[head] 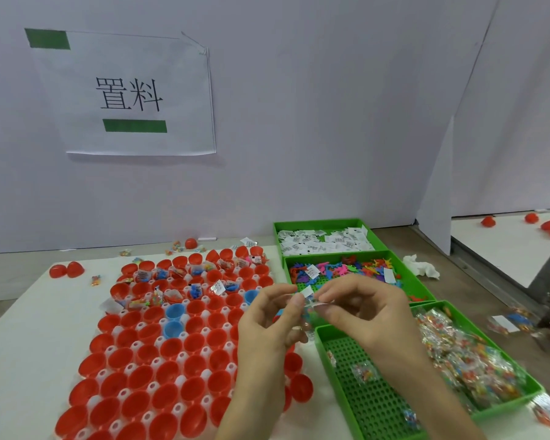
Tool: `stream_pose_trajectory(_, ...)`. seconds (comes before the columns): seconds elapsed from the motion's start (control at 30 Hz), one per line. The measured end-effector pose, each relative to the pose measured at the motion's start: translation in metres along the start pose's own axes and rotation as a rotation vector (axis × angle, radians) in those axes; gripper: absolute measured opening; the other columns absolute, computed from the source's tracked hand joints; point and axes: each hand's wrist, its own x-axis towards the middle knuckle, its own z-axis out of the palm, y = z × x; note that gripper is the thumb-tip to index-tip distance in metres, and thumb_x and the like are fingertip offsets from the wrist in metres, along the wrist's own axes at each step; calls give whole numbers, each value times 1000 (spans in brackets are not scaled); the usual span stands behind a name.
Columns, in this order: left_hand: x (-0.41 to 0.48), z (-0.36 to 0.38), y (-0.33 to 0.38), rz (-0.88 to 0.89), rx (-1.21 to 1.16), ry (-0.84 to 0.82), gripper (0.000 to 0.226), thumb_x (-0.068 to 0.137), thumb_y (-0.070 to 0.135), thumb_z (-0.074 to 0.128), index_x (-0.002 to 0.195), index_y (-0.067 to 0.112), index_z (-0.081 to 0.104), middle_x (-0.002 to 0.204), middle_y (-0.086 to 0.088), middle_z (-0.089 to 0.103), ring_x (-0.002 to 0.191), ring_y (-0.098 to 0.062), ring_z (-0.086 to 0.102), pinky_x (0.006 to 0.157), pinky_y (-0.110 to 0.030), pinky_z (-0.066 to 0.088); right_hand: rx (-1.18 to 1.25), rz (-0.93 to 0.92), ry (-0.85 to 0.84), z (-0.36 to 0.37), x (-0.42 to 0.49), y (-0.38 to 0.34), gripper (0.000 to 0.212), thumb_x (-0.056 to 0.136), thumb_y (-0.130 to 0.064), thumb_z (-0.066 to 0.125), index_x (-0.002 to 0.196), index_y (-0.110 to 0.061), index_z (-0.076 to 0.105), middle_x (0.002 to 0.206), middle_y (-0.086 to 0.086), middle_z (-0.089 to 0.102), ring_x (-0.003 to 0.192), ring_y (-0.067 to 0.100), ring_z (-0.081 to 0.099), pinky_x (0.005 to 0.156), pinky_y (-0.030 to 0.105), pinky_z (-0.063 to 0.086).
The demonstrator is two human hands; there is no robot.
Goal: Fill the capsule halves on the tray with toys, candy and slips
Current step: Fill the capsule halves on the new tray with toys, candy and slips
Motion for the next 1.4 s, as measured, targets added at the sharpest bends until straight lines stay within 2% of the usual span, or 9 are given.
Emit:
stream_pose_trajectory(0.23, 0, -3, 6, -70, -128, -55, 8, 79, 16, 70, 84, 18, 74, 87, -7, 69, 79, -19, 68, 69, -25, 57, -245, -165, 11, 5, -4, 5, 24, 77, -1, 70, 81, -24, 74, 96, -7, 71, 96, 18, 69, 78, 26, 58)
stream_pose_trajectory(0.5, 1, -5, 10, -126, -144, -75, 11, 82, 14, 68, 90, 19, 74, 98, -19, 64, 92, -34, 65, 77, -33, 58, -329, -228, 48, 8, -4, 7, 13, 79, -16, 70, 84, -28, 74, 102, -9, 68, 102, 19, 67, 77, 28, 55)
stream_pose_trajectory(0.63, 2, -5, 8, -145, -193, -74, 12, 82, 13, 68, 91, 17, 74, 102, -23, 61, 94, -36, 63, 77, -33, 59, -375, -288, 57, 7, -4, 10, 22, 79, -2, 71, 86, -22, 75, 99, -9, 67, 98, 20, 68, 76, 28, 57)
stream_pose_trajectory(0.77, 3, -3, 7, -143, -236, -92, 22, 78, 20, 75, 98, 12, 71, 104, -19, 64, 99, -36, 64, 82, -33, 58, -443, -345, 79, 7, -2, 11, 18, 80, 1, 68, 87, -13, 76, 96, -9, 67, 93, 17, 69, 74, 26, 58)
stream_pose_trajectory(0.97, 3, 1, 5, -68, -65, -7, 24, 64, 12, 87, 83, 18, 74, 87, -8, 71, 89, -30, 69, 81, -37, 58, -558, -399, 73, 0, -1, 11, 22, 82, -4, 63, 93, -16, 77, 99, -10, 68, 94, 8, 67, 78, 15, 51)
stream_pose_trajectory(1.07, 5, 1, 5, -29, -56, 24, 17, 66, 10, 78, 80, 19, 74, 86, -8, 72, 79, -23, 70, 71, -28, 58, -564, -353, 134, -8, 3, 14, 38, 80, 5, 59, 105, -19, 75, 98, -16, 67, 87, 9, 65, 77, 13, 48)
stream_pose_trajectory(1.2, 4, -1, 4, -9, -52, 51, 15, 77, 0, 72, 79, 15, 72, 88, -10, 72, 80, -22, 71, 70, -23, 57, -632, -180, 362, -29, 10, 26, 36, 88, 7, 61, 97, -26, 74, 93, -19, 69, 85, 7, 64, 71, 12, 47)
stream_pose_trajectory(1.3, 6, -2, 5, 15, -65, 55, 12, 73, 6, 74, 81, 15, 72, 87, -9, 71, 83, -21, 70, 71, -20, 55, -704, -57, 429, -44, 14, 34, 35, 87, 6, 62, 95, -25, 74, 95, -18, 69, 83, 1, 62, 70, 6, 44)
stream_pose_trajectory(1.4, 7, -3, 6, 25, -69, 60, 12, 71, 7, 74, 81, 14, 72, 87, -7, 71, 85, -21, 71, 72, -21, 56, -751, -9, 473, -55, 15, 38, 31, 89, 1, 61, 95, -27, 74, 95, -22, 66, 77, -4, 61, 60, 10, 43)
